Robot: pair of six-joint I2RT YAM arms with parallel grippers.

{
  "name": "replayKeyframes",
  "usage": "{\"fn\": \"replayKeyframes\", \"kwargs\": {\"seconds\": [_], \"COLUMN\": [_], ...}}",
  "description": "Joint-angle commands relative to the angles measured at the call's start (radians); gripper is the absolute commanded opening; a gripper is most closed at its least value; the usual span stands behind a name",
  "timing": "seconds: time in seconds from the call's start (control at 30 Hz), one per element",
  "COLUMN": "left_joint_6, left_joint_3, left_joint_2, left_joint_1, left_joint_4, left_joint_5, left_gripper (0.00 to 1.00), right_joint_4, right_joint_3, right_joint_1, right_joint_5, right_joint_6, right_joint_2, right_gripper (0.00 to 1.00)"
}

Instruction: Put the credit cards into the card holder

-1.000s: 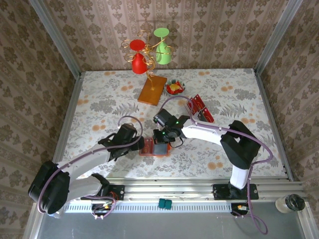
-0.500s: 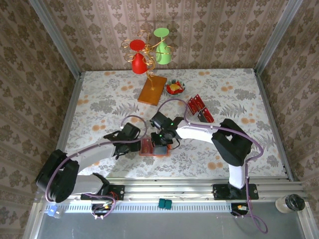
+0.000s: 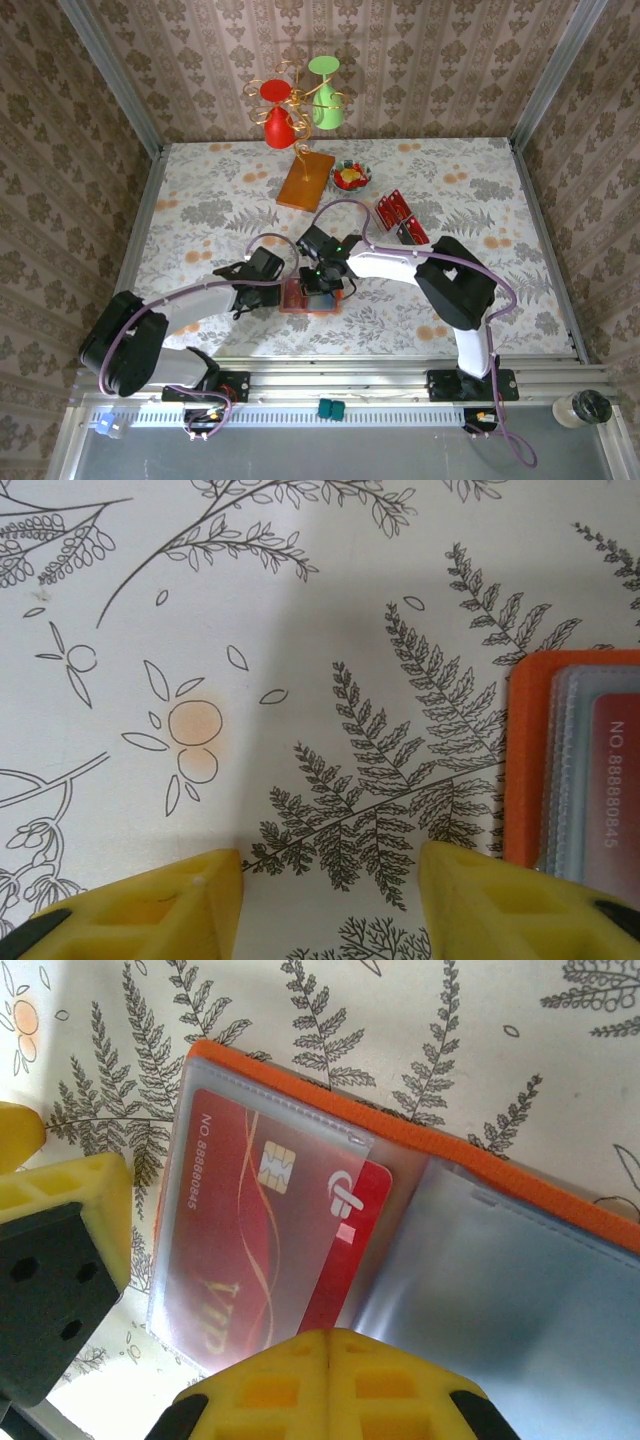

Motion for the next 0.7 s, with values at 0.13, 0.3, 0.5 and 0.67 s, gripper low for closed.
{"fn": "replayKeyframes", "kwargs": {"seconds": [0.13, 0.3, 0.5, 0.67], "left_joint_6": [0.020, 0.017, 0.009, 0.002], "left_joint_3": [0.013, 0.014, 0.014, 0.012], "left_joint_2": [0.064, 0.088, 0.104, 0.110], "left_joint_1": [-0.020, -0.036, -0.054, -0.069], "left_joint_4": [0.040, 0.056, 0.070, 0.075], "left_joint_5": [0.025, 0.031, 0.032, 0.031], "left_gripper": [0.48, 0.48, 0.47, 0.47], "right_joint_4": [-0.026, -0.028, -0.018, 0.017], "right_joint_3": [0.042, 0.051, 0.052, 0.040], "right_joint_1": [0.010, 0.011, 0.014, 0.012], "right_joint_5": [-0.011, -0.020, -0.032, -0.057], "right_joint_6": [-0.015, -0.015, -0.007, 0.019], "right_joint_2": [0.042, 0.056, 0.071, 0.069], "right_gripper": [0.02, 0.02, 0.02, 0.02]}}
